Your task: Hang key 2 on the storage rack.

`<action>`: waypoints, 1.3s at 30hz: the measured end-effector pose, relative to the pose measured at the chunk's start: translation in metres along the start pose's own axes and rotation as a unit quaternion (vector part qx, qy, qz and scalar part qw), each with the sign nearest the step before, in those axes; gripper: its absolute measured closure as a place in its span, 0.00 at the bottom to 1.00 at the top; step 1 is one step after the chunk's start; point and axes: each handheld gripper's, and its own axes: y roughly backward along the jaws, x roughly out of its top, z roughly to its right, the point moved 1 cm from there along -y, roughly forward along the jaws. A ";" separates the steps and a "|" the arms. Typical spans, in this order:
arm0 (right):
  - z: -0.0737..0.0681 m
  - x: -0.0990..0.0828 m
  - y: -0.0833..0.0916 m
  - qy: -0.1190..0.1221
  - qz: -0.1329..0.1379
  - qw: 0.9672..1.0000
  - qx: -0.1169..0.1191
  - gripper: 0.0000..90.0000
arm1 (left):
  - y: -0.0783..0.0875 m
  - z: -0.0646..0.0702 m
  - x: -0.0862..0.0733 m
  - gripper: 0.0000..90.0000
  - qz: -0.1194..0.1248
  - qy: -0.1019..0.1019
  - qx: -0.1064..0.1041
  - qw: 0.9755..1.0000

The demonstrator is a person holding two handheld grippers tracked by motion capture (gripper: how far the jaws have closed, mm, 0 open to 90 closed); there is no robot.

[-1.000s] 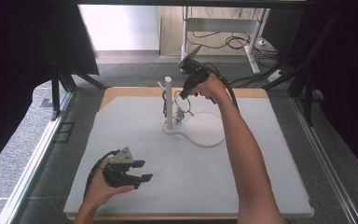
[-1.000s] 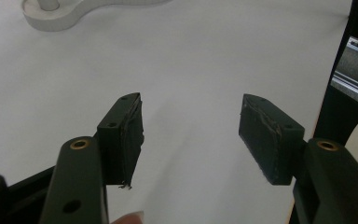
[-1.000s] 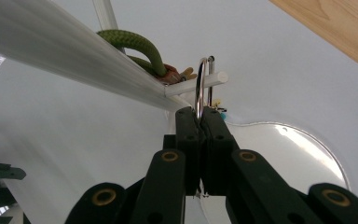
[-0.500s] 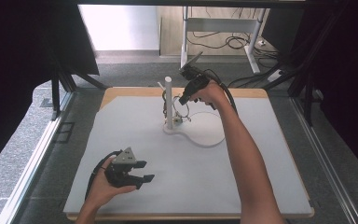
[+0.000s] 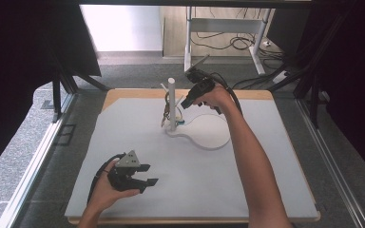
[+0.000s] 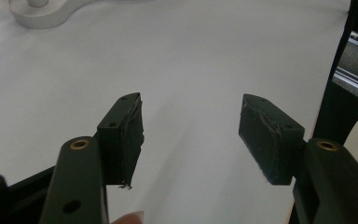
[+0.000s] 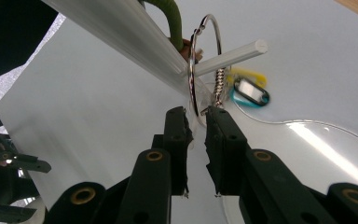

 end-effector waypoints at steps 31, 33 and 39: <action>-0.010 -0.070 0.036 0.060 0.084 0.993 -0.054 0.57 | -0.002 -0.006 0.001 0.44 -0.005 0.003 0.008 1.000; -0.010 -0.081 0.038 0.063 0.090 0.993 -0.053 0.57 | 0.000 -0.007 0.000 0.44 -0.003 0.006 0.011 1.000; -0.006 -0.120 0.041 0.062 0.112 0.990 -0.055 0.57 | 0.007 -0.006 -0.002 0.44 0.000 0.010 0.023 1.000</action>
